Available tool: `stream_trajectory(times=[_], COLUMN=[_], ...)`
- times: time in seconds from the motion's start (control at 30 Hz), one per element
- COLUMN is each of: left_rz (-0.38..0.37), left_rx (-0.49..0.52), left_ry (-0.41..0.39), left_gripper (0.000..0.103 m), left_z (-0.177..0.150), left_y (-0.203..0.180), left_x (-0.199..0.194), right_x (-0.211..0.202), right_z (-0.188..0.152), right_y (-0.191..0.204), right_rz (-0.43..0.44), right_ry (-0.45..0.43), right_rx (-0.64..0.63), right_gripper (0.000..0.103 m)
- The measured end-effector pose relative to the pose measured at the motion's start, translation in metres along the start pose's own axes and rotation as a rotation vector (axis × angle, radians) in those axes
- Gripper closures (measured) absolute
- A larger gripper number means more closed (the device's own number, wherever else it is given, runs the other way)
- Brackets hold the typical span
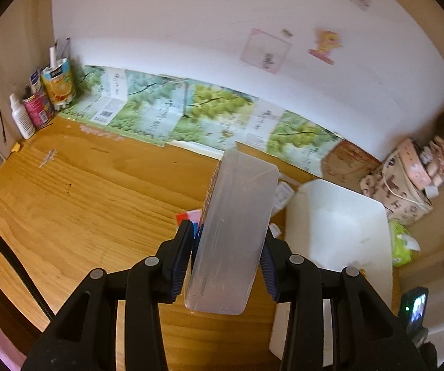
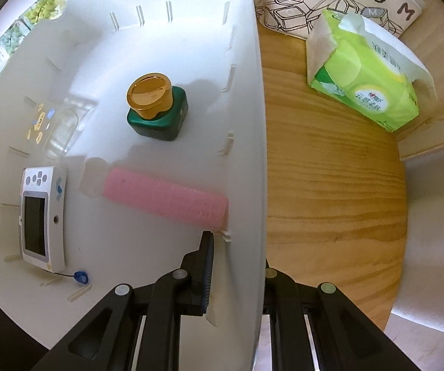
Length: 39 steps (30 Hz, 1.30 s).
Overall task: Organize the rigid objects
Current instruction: 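Carry the white box over the tray and release it with the left tool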
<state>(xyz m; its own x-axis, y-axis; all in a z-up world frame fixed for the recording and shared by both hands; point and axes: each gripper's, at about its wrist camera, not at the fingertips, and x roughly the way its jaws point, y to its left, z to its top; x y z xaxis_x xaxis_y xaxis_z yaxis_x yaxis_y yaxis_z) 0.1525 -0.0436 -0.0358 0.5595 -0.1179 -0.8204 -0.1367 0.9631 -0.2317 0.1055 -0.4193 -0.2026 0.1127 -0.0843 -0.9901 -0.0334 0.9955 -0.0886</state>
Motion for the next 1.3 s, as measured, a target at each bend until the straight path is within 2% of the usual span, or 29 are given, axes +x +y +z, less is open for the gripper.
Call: stream_trajectory(times=[0.27, 0.67, 0.83, 1.1, 1.13, 1.23, 1.3], left_rz=[-0.071, -0.230, -0.264, -0.300, -0.307, -0.315, -0.294], left_rx=[0.112, 0.333, 0.428, 0.492, 0.493, 0.473, 0.445], left_ry=[0.023, 0.206, 0.284, 0.291, 0.291, 0.259, 0.232], left_gripper=[0.059, 0.059, 0.059, 0.058, 0.057, 0.042, 0.042], left_z=[-0.016, -0.067, -0.090, -0.109, -0.111, -0.114, -0.114], left_y=[-0.045, -0.135, -0.165, -0.177, -0.176, -0.167, -0.156], left_x=[-0.004, 0.028, 0.033, 0.020, 0.018, 0.011, 0.007], right_x=[-0.001, -0.005, -0.006, -0.005, -0.005, -0.005, -0.004], right_z=[-0.001, -0.002, -0.003, -0.003, -0.003, -0.006, -0.008], right_y=[0.005, 0.006, 0.005, 0.003, 0.002, 0.000, 0.000], right_rz=[0.004, 0.011, 0.020, 0.021, 0.023, 0.028, 0.020], right_ry=[-0.008, -0.018, -0.014, -0.028, -0.031, -0.030, -0.028], right_rx=[-0.023, -0.043, -0.051, -0.051, -0.047, -0.036, -0.030], right_gripper=[0.086, 0.086, 0.086, 0.086, 0.086, 0.086, 0.086])
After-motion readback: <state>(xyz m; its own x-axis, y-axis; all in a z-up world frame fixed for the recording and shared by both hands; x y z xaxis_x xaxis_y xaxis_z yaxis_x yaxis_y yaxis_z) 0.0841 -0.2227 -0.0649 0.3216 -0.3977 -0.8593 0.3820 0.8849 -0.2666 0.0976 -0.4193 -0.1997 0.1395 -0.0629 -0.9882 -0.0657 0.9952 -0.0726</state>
